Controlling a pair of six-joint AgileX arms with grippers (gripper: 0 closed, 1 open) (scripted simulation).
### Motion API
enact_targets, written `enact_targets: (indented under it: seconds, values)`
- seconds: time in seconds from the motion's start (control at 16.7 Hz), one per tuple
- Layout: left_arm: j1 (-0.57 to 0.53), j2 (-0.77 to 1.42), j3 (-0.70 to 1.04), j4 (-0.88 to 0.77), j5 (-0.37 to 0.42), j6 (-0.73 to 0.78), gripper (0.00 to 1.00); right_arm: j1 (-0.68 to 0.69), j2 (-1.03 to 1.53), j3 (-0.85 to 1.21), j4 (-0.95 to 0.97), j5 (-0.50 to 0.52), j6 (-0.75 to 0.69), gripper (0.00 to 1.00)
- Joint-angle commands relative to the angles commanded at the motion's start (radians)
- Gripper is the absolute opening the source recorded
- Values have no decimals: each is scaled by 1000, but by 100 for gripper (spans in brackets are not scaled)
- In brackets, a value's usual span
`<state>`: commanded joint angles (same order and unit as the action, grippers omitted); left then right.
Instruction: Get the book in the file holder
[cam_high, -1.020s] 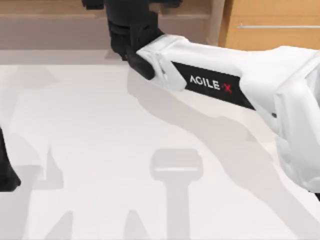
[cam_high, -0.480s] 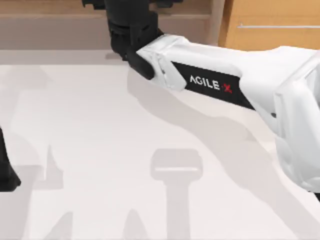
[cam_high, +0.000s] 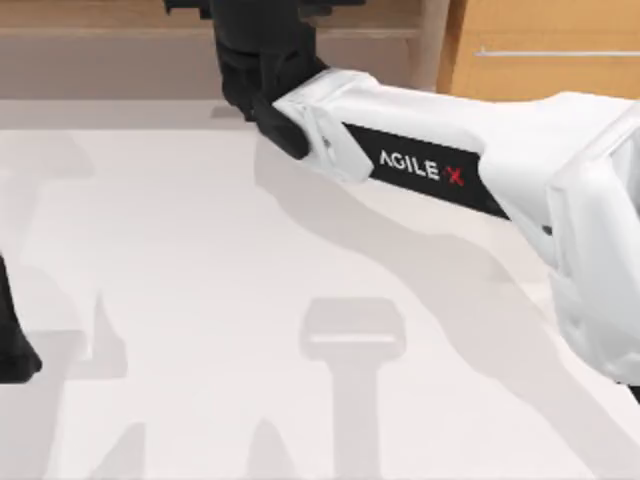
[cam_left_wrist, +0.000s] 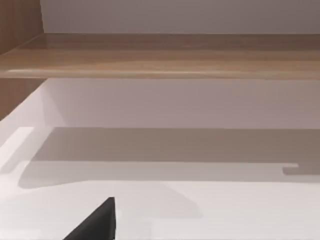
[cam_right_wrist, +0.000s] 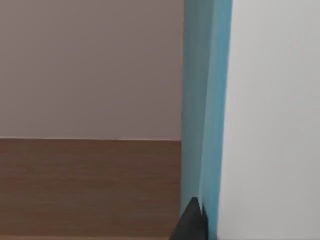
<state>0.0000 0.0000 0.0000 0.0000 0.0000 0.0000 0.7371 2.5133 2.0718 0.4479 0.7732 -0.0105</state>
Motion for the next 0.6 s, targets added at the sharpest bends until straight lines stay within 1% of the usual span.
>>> enact_targets:
  seconds: [0.6]
  values:
    - [0, 0, 0, 0, 0, 0, 100, 4, -6, 11, -15, 0, 1, 0]
